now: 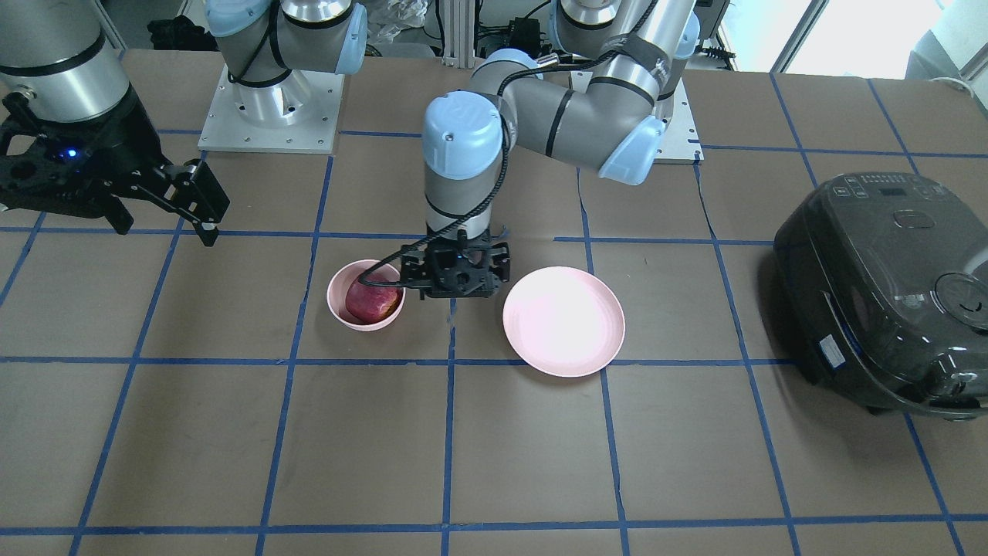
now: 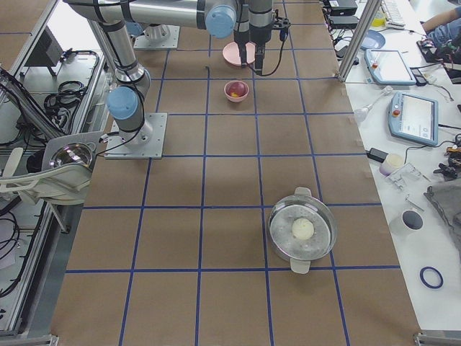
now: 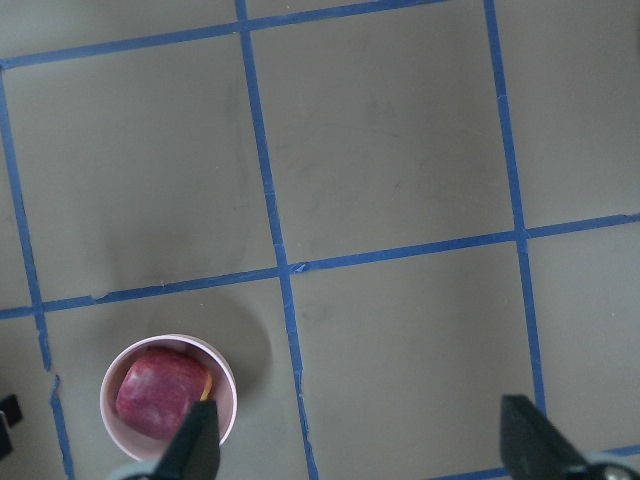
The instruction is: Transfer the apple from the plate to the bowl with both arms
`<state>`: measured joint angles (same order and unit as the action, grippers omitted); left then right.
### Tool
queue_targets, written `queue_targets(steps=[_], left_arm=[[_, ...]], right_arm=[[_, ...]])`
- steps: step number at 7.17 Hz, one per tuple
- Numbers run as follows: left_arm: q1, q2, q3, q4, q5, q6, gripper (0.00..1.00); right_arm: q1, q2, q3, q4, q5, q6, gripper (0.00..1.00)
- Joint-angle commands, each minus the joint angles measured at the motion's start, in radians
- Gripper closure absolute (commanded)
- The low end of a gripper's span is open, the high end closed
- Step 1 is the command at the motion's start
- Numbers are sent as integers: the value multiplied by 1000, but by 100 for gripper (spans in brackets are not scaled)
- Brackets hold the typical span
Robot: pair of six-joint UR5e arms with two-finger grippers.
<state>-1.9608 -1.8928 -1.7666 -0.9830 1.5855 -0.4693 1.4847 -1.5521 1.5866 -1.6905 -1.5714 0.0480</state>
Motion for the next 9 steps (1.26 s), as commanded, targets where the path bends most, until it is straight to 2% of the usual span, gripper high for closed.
queue_targets(steps=[1, 3, 4, 6, 7, 9], left_arm=[[141, 117, -30, -37, 41, 124, 0], [251, 211, 27, -207, 30, 227, 0], [273, 251, 57, -264, 31, 317, 0], [311, 273, 215, -429, 24, 340, 0], [333, 267, 270, -491, -17, 340, 0], [338, 299, 286, -487, -25, 430, 0]], right_arm=[[35, -11, 1, 48, 31, 1, 0], [84, -13, 7, 54, 16, 24, 0], [88, -22, 0, 116, 16, 54, 0], [103, -28, -4, 132, 4, 90, 0], [106, -36, -2, 135, -43, 87, 0], [109, -45, -2, 135, -30, 87, 0]])
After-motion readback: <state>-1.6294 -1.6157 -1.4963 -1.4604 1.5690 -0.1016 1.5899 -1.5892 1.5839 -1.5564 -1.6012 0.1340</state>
